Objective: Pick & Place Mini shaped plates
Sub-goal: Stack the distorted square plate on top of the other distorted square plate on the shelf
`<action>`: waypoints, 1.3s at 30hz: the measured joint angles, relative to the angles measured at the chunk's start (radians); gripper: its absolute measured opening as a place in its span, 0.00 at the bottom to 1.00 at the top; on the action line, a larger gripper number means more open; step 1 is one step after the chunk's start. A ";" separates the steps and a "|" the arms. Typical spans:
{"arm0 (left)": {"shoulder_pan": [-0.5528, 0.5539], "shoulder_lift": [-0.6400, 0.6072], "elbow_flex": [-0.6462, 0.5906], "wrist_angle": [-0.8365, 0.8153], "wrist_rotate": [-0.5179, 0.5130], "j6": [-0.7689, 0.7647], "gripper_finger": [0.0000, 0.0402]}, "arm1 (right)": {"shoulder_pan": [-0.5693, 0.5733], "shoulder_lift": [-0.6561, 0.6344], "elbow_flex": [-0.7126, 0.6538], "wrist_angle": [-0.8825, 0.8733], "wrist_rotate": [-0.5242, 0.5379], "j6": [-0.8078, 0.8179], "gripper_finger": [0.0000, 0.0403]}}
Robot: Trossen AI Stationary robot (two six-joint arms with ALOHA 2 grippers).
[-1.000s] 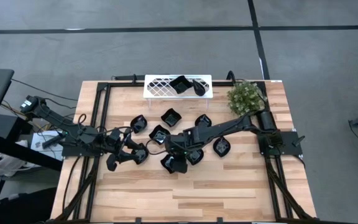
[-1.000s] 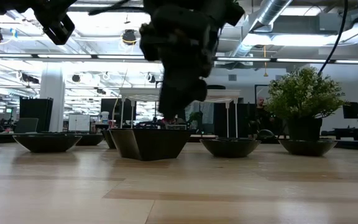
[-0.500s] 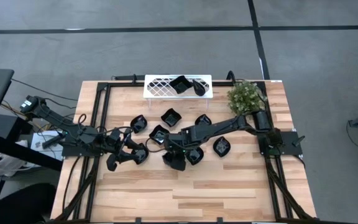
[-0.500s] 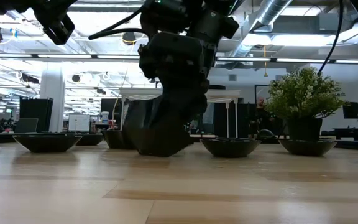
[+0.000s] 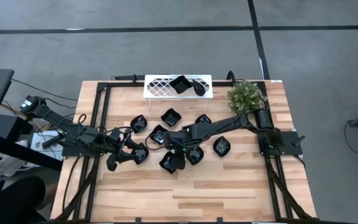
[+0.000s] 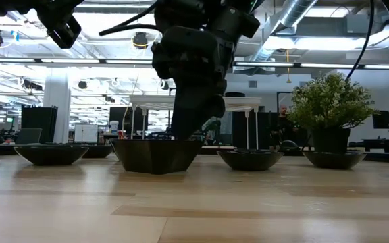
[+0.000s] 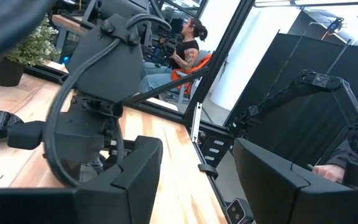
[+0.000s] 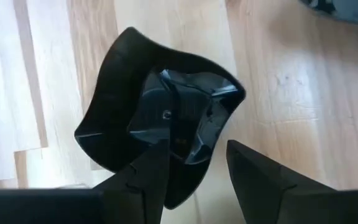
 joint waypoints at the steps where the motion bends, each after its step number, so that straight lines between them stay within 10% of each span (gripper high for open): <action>1: 0.000 0.000 0.000 0.000 0.000 0.000 0.51 | 0.000 0.000 0.000 0.000 0.000 0.000 0.39; 26: 0.000 0.000 0.000 0.000 0.000 0.000 0.51 | -0.006 0.036 -0.002 0.015 -0.025 -0.018 0.36; 39: 0.000 0.000 0.000 0.000 0.000 0.000 0.51 | -0.006 0.036 -0.002 0.012 0.004 -0.016 0.10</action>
